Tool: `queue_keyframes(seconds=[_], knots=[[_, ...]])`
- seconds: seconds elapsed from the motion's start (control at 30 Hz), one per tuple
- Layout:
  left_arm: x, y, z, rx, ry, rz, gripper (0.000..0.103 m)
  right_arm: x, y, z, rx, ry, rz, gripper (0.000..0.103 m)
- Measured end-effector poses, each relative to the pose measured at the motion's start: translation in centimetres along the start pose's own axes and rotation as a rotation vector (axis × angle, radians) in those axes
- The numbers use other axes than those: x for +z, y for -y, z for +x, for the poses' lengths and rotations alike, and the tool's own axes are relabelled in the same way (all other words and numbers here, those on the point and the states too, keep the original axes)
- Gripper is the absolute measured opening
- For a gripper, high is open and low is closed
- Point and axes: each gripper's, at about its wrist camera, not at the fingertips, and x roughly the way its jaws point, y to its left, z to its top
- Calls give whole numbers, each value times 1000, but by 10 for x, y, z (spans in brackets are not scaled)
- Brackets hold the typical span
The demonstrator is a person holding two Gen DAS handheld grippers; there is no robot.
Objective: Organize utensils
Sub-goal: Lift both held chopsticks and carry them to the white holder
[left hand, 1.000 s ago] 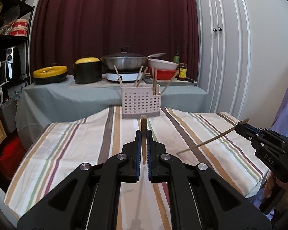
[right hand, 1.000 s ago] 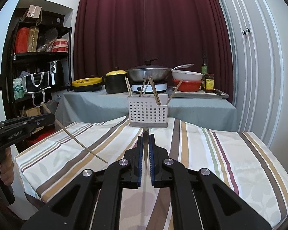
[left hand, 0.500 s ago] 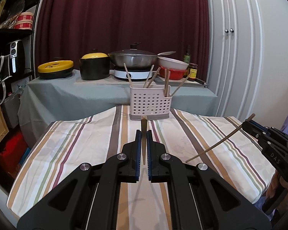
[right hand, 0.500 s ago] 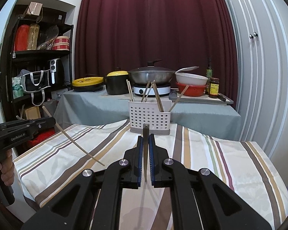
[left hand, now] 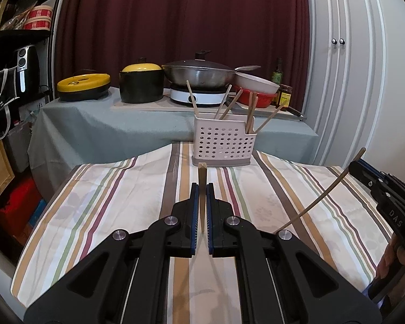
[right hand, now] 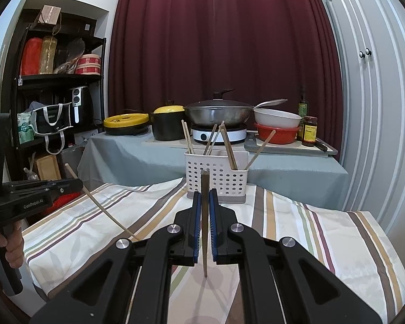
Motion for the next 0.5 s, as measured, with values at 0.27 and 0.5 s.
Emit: queue_keyframes(seconds=[0.27,0.5], knots=[[24,-4,8,-19,29,7,6,19,12,14,-4,30,15,7],[72,-14,30,-64,60,-3,6,61,31,42,-7,109,10,7]])
